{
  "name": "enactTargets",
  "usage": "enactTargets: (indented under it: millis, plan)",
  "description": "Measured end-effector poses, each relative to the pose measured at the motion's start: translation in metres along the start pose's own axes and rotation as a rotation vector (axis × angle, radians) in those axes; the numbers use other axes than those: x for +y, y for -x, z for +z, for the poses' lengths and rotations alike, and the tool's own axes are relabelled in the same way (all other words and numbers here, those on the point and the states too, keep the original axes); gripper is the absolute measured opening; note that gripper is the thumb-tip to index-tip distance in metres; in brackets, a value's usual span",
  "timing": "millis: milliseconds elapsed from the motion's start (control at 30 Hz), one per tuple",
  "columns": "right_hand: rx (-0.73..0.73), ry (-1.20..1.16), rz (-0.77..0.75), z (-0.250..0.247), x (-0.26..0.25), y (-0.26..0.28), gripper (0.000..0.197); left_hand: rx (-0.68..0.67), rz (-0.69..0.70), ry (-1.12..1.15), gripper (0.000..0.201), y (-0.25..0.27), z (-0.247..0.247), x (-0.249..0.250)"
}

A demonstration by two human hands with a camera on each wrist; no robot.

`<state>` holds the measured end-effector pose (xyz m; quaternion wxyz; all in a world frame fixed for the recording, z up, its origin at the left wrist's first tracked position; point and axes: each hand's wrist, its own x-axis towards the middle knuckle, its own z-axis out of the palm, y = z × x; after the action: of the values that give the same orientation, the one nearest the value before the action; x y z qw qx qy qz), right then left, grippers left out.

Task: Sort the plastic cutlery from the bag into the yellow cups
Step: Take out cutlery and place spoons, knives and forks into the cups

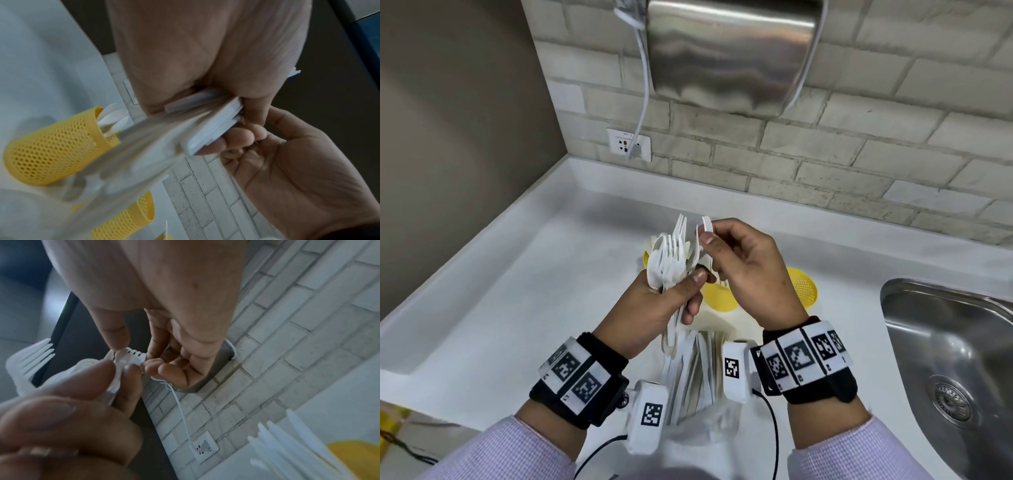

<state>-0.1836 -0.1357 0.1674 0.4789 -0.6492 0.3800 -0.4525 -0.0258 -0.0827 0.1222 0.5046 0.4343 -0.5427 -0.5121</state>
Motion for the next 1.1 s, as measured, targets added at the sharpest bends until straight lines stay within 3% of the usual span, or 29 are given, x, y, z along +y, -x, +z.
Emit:
enactTargets:
  millis: [467, 600, 933, 1100]
  plan:
    - [0.026, -0.002, 0.059, 0.029, 0.003, 0.020, 0.022, -0.035, -0.069, 0.253, 0.027, 0.022, -0.022, -0.012]
    - [-0.032, 0.036, 0.063, 0.039, 0.006, 0.024, 0.026, -0.028, -0.029, 0.207, 0.016, 0.022, -0.025, -0.009]
    - [-0.075, 0.179, 0.016, 0.057, 0.017, 0.018, 0.018, 0.065, -0.009, 0.020, 0.022, 0.019, -0.042, -0.009]
    - [-0.063, 0.217, 0.030, 0.060, 0.025, 0.006, 0.011, 0.179, 0.044, -0.103, 0.017, 0.009, -0.049, -0.011]
